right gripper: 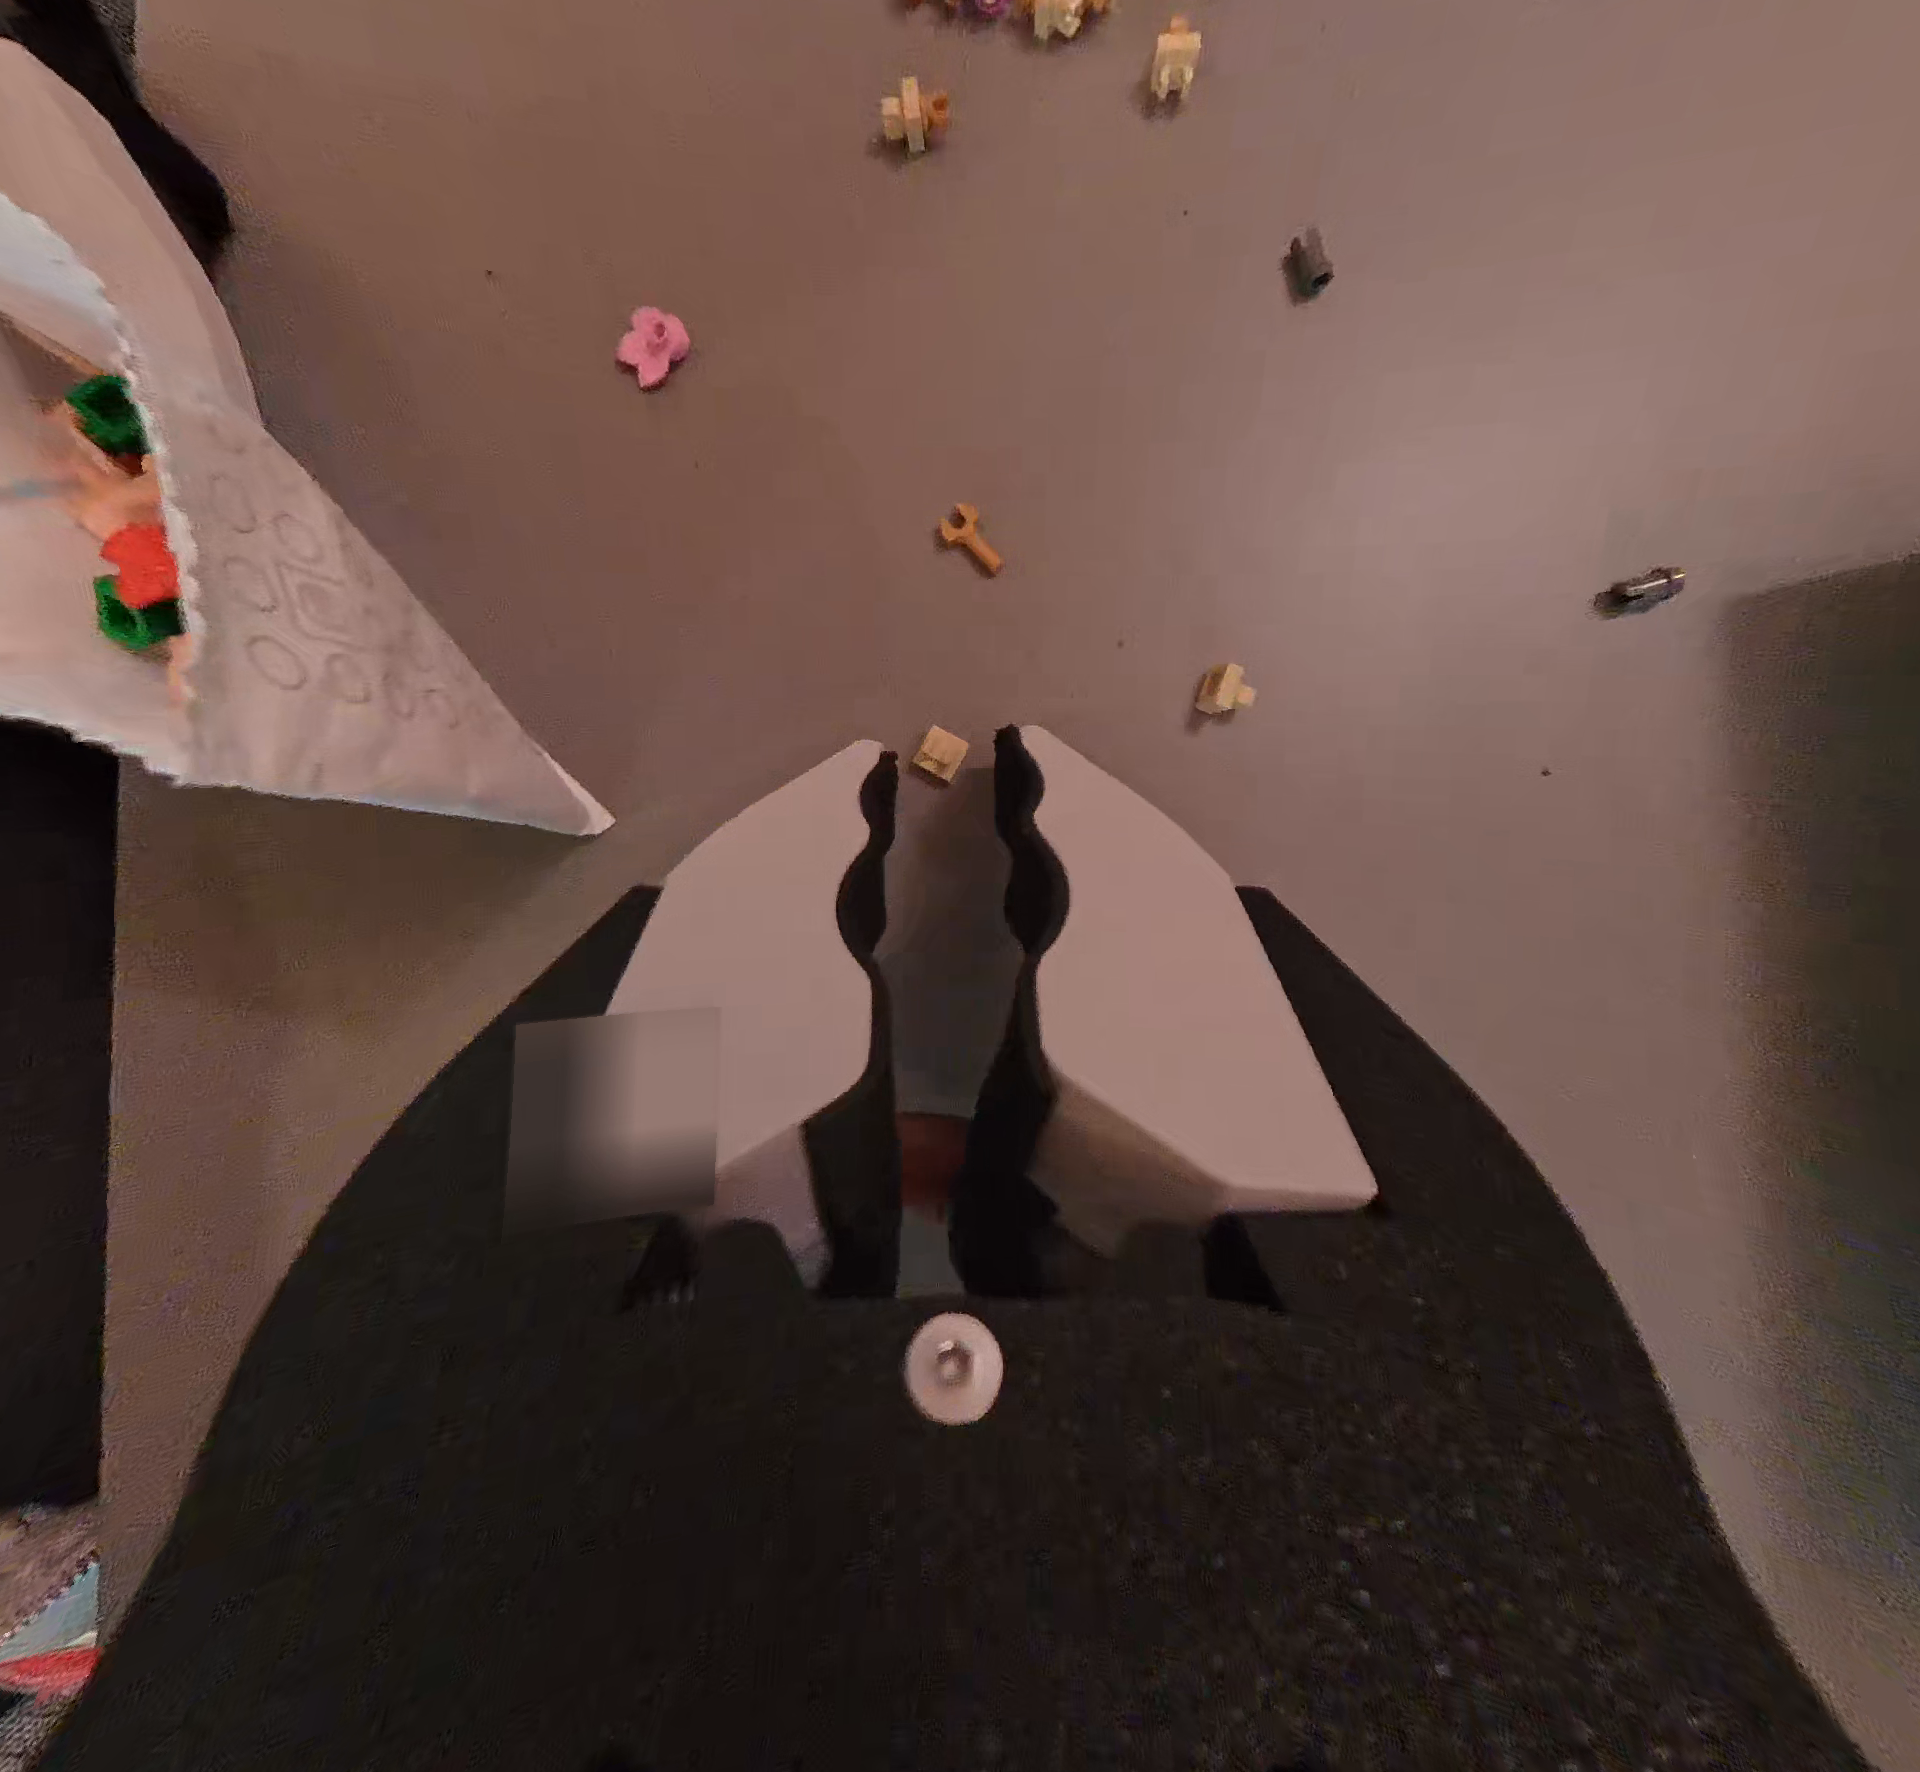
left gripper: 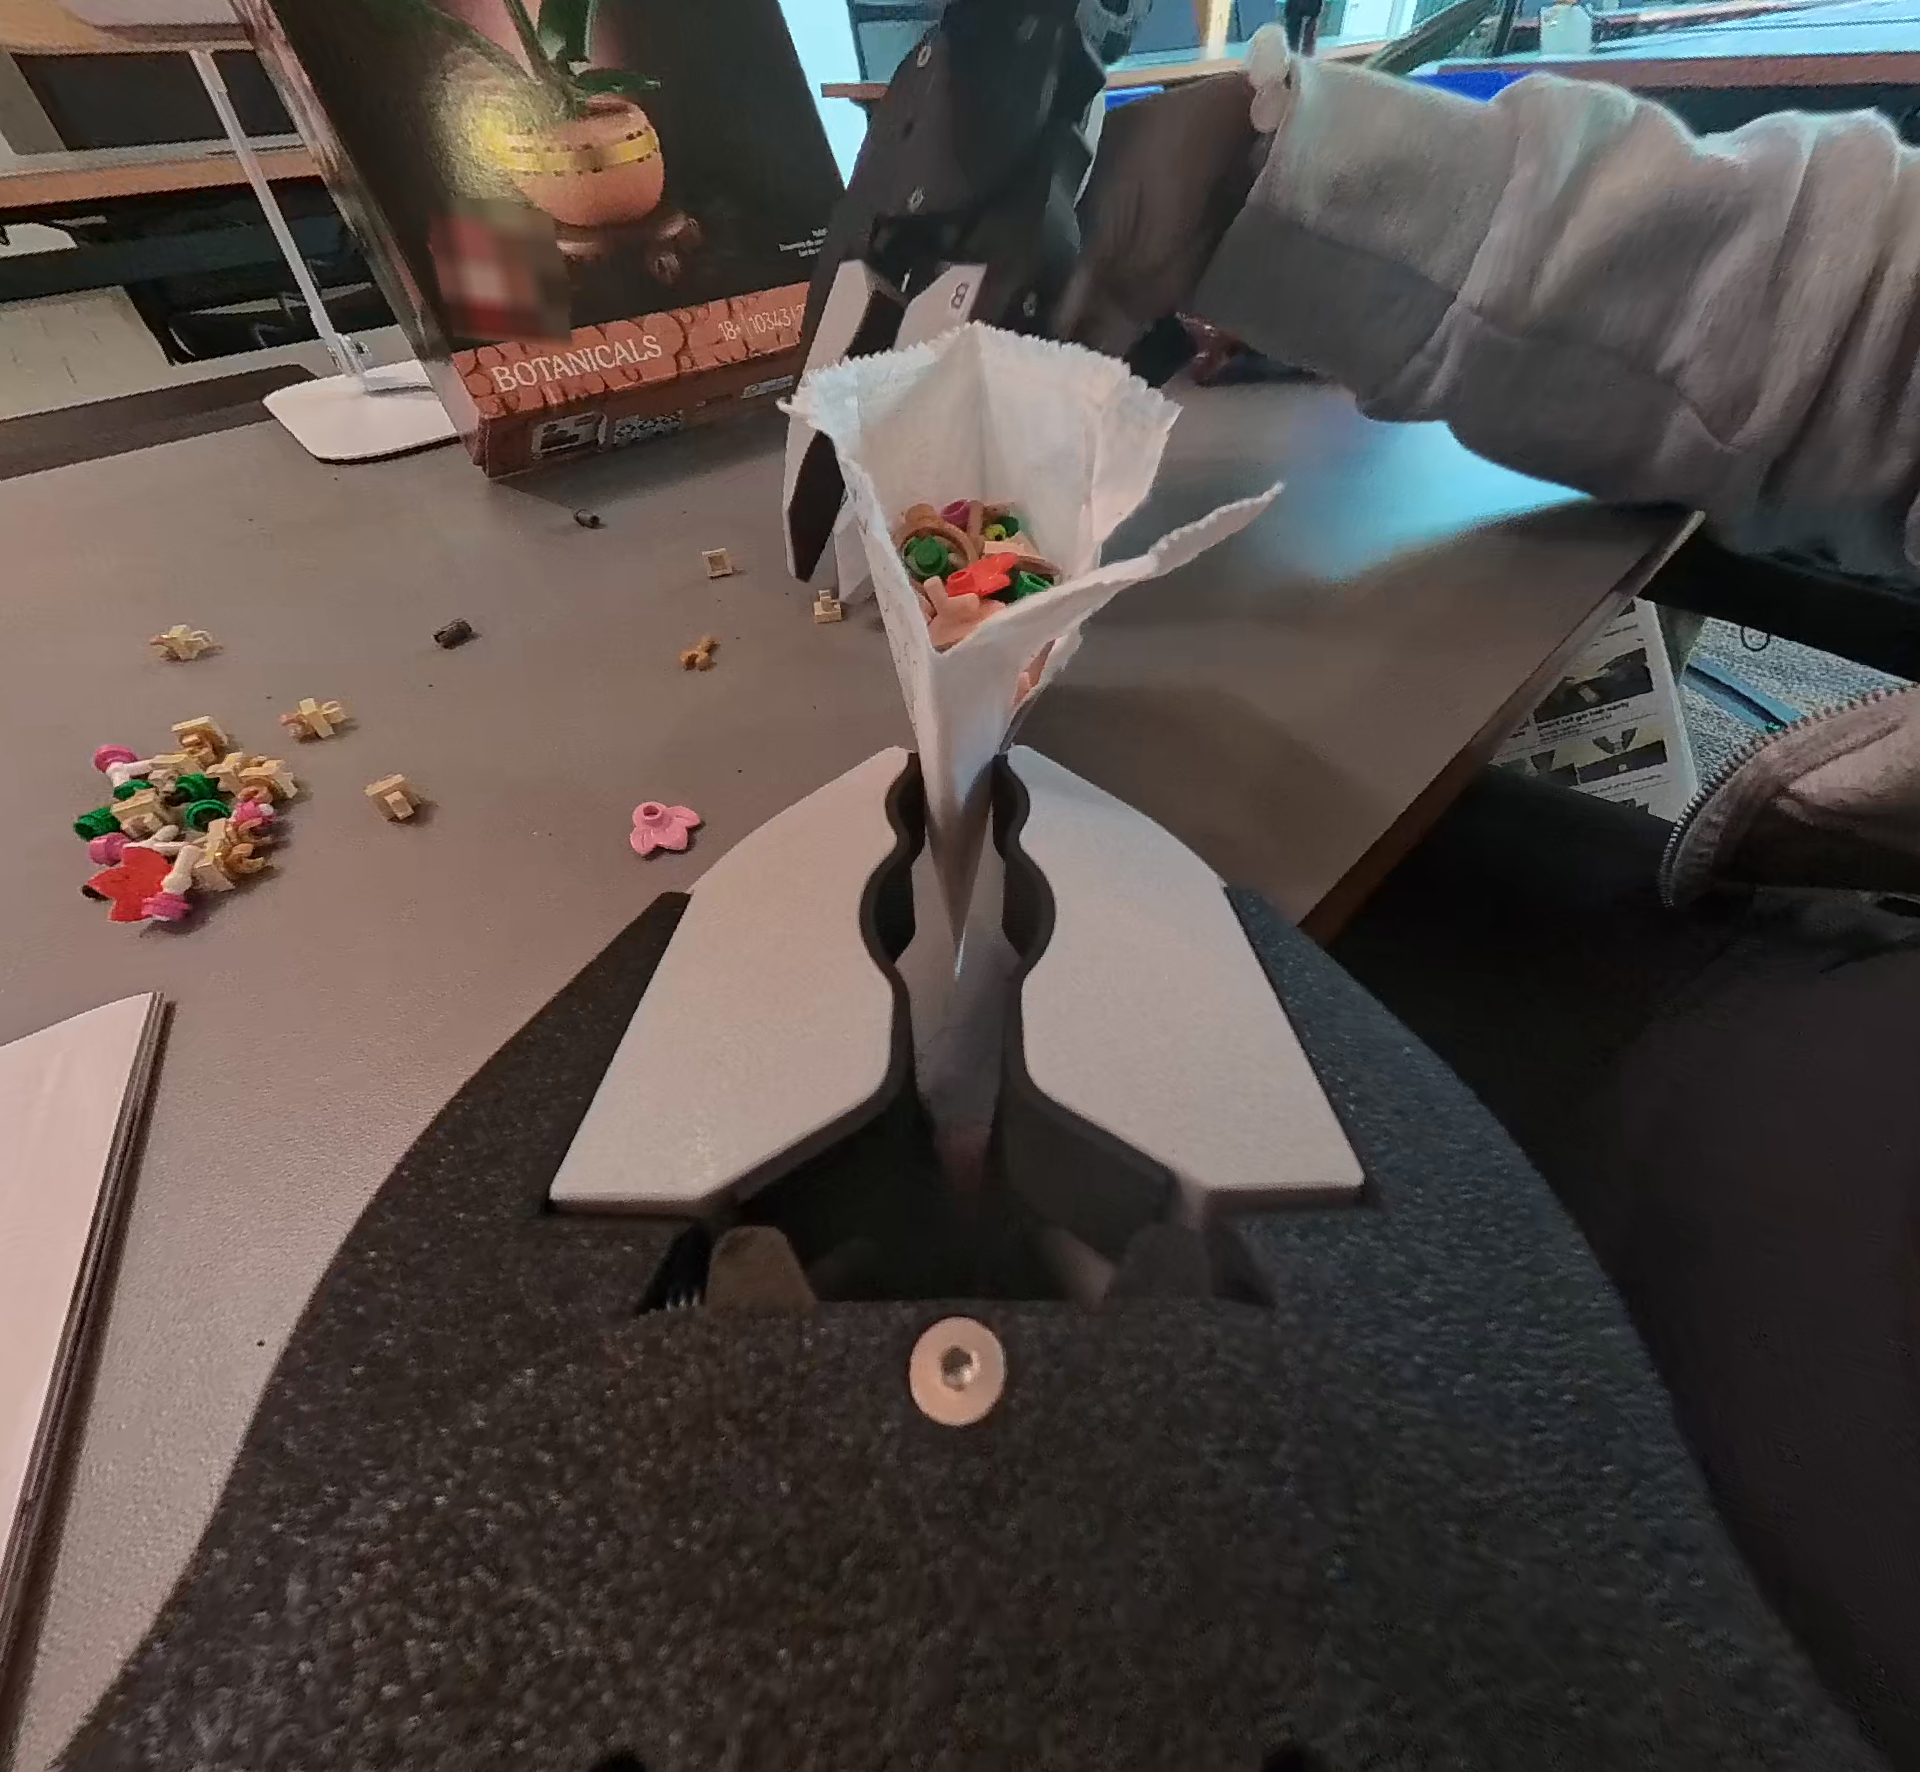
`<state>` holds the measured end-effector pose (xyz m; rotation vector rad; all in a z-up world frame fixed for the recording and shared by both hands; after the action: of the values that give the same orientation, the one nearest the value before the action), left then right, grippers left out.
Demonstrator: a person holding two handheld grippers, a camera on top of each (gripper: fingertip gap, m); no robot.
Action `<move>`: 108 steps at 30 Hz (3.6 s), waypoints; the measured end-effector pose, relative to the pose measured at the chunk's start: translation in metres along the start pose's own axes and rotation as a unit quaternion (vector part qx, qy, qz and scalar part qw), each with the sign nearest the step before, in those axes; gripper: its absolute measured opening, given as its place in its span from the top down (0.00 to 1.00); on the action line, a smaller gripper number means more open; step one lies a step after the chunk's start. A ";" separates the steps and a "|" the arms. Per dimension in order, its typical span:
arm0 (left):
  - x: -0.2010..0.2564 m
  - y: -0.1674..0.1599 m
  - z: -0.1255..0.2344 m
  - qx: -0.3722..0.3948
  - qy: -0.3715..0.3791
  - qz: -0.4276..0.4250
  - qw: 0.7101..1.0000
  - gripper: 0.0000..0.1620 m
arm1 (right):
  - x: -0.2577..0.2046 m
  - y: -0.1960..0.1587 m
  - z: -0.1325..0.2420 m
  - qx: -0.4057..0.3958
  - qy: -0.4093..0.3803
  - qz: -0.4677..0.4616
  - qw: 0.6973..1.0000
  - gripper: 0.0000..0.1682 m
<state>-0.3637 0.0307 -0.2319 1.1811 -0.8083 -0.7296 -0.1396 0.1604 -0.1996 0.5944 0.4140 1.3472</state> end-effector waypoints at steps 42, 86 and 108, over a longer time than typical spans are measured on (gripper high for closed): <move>0.000 0.000 0.000 0.001 0.001 -0.001 1.000 0.93 | -0.050 0.053 0.047 0.120 0.073 0.112 0.984 0.86; 0.000 0.000 0.000 0.001 0.001 -0.001 1.000 0.93 | -0.005 0.039 0.030 0.144 0.025 0.039 0.989 0.89; 0.000 0.000 0.001 0.004 -0.002 0.004 1.000 0.93 | 0.026 0.026 -0.028 0.062 0.070 0.081 0.992 0.97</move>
<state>-0.3641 0.0301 -0.2319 1.1840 -0.8195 -0.7218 -0.1719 0.1931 -0.2039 0.6494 0.5771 1.5323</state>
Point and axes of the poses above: each gripper's, where its closed fingertips meet, z back along the fingers, y out of its top, x = y × z across the jaws, the point moved 10 cm from there along z, back along the fingers, and after that the axes turned 12 degrees about z, right-handed, at the moved point
